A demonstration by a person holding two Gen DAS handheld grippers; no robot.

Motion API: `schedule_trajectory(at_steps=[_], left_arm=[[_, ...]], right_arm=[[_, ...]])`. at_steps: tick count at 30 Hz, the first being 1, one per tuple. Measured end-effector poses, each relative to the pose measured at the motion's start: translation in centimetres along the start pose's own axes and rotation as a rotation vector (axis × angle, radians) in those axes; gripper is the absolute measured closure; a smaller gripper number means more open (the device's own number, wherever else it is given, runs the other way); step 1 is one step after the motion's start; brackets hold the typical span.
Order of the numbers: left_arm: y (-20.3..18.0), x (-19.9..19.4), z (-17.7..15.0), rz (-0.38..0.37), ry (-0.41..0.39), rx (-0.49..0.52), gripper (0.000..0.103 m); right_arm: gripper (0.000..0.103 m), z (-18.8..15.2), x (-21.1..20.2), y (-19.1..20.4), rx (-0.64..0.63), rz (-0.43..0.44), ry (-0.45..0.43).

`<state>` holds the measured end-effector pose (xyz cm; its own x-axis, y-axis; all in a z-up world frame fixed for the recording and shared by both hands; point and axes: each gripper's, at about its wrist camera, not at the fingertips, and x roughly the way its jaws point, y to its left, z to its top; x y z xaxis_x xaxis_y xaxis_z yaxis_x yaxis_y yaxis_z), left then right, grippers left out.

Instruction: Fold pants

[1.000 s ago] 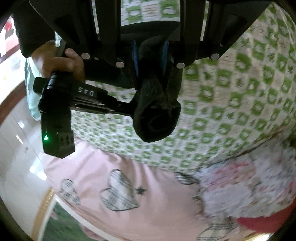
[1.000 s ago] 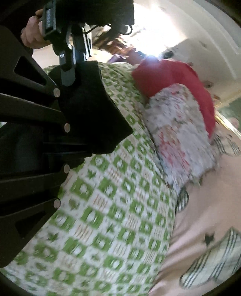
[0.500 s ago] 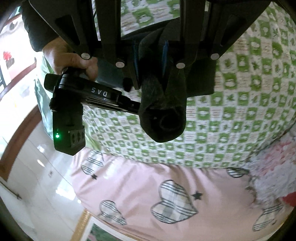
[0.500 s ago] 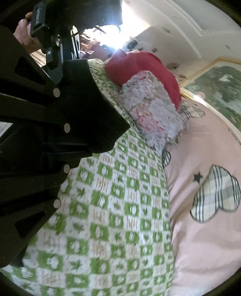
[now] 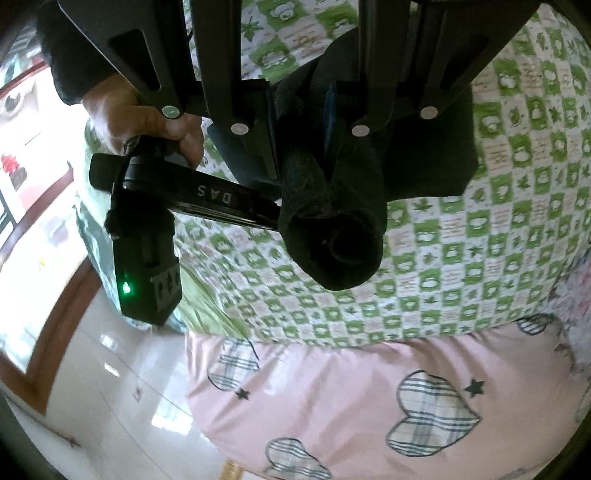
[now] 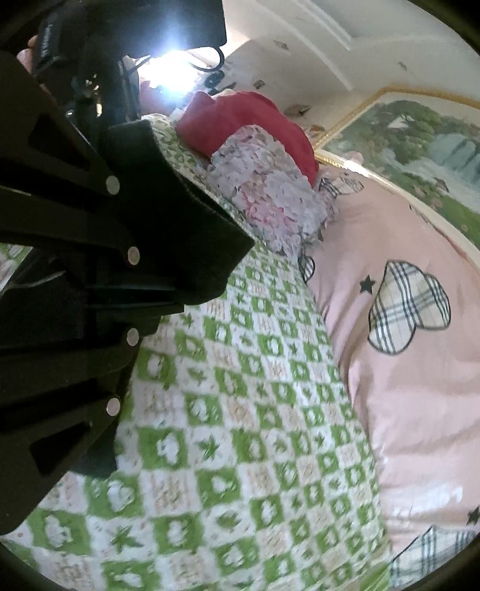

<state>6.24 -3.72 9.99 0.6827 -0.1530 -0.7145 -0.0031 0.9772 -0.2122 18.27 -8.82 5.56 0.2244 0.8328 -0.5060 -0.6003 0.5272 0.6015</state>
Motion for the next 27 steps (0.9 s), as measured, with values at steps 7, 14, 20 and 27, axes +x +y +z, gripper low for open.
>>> schedule_trajectory(at_steps=[7,14,20,27], left_arm=[[-2.9,3.9,-1.6,-0.053,0.079,0.098,0.076],[-4.3,4.3,-3.0,-0.143,0.092,0.135,0.056],[-4.8,1.3,-3.1,-0.218,0.033,0.177,0.036],[-3.3,-1.0,-2.9,-0.218,0.019,0.143,0.031]], right_arm=[[0.093,-1.6,-2.0,-3.6,0.102,-0.113,-0.034],[0.034,-3.2,-5.2,-5.1,0.163,-0.224,-0.073],[0.032,-4.4,-7.5,-5.5,0.211,-0.284,-0.135],[0.027,-5.6,-9.3,-5.1,0.249,-0.320,-0.185]])
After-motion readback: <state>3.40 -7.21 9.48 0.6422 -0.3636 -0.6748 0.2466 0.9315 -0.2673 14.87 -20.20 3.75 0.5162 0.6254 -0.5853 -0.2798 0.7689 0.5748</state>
